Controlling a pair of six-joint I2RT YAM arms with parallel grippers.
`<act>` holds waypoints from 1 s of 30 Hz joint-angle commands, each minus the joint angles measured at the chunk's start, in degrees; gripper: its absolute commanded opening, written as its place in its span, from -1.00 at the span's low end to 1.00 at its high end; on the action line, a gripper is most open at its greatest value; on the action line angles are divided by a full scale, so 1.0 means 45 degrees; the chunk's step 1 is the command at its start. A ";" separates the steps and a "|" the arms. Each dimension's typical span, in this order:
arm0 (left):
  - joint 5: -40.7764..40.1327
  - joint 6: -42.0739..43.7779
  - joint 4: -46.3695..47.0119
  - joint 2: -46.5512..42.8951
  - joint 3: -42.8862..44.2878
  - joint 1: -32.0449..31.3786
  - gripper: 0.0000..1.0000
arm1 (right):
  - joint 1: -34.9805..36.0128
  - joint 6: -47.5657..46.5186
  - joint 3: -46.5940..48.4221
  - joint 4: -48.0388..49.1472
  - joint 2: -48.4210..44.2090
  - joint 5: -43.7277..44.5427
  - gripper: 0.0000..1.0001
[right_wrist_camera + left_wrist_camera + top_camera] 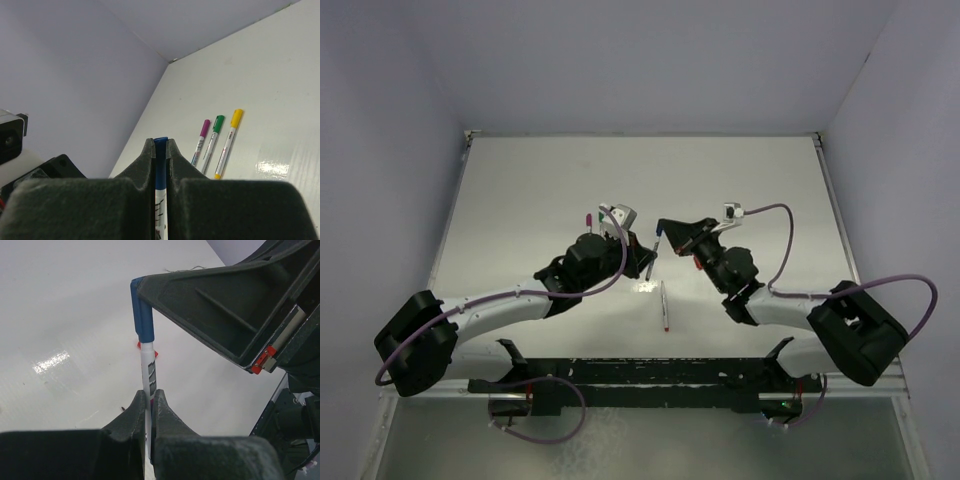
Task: Insert the pens into the pen caps
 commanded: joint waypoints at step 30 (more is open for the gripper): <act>-0.1780 0.1276 0.2933 0.0996 0.2800 0.1943 -1.00 | 0.1832 -0.2554 0.4096 -0.9518 0.2533 -0.0661 -1.00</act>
